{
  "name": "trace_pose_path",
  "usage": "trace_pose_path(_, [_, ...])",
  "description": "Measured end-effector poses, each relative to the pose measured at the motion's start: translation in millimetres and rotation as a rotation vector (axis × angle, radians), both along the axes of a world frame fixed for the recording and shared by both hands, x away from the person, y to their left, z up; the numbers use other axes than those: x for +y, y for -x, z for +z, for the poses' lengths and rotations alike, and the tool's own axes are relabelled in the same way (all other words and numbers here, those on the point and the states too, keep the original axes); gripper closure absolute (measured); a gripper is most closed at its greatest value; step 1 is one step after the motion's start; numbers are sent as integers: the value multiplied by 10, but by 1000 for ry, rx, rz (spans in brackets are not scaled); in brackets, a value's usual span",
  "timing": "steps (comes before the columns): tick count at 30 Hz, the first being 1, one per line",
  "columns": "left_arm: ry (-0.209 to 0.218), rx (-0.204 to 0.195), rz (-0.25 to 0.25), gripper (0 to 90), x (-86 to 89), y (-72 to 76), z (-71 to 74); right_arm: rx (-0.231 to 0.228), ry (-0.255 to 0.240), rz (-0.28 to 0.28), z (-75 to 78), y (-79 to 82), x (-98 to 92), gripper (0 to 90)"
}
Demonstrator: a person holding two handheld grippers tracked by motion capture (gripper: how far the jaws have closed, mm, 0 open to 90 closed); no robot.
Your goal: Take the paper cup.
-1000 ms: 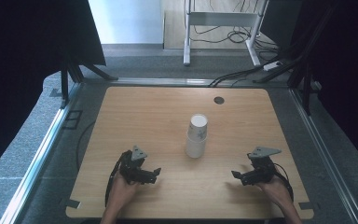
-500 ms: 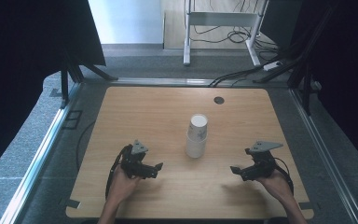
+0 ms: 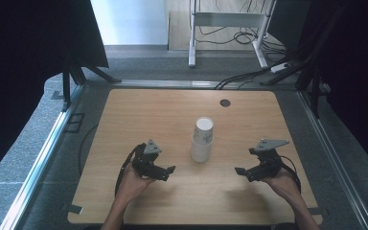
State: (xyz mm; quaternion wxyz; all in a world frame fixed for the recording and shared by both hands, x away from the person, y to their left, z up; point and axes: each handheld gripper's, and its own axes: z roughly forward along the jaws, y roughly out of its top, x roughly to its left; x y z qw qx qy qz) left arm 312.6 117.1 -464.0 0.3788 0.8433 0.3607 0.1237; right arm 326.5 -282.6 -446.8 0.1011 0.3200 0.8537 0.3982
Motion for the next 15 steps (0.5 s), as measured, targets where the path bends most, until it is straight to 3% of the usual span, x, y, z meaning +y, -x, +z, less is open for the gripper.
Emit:
trace_pose_path(6, [-9,-15,-40,0,-93,-53,59,-2,-5,21,53,-35,56,0])
trace_pose_path(15, [34,-5,-67,0,-176,-161,113,-5,-20,49,137,-95,143,0])
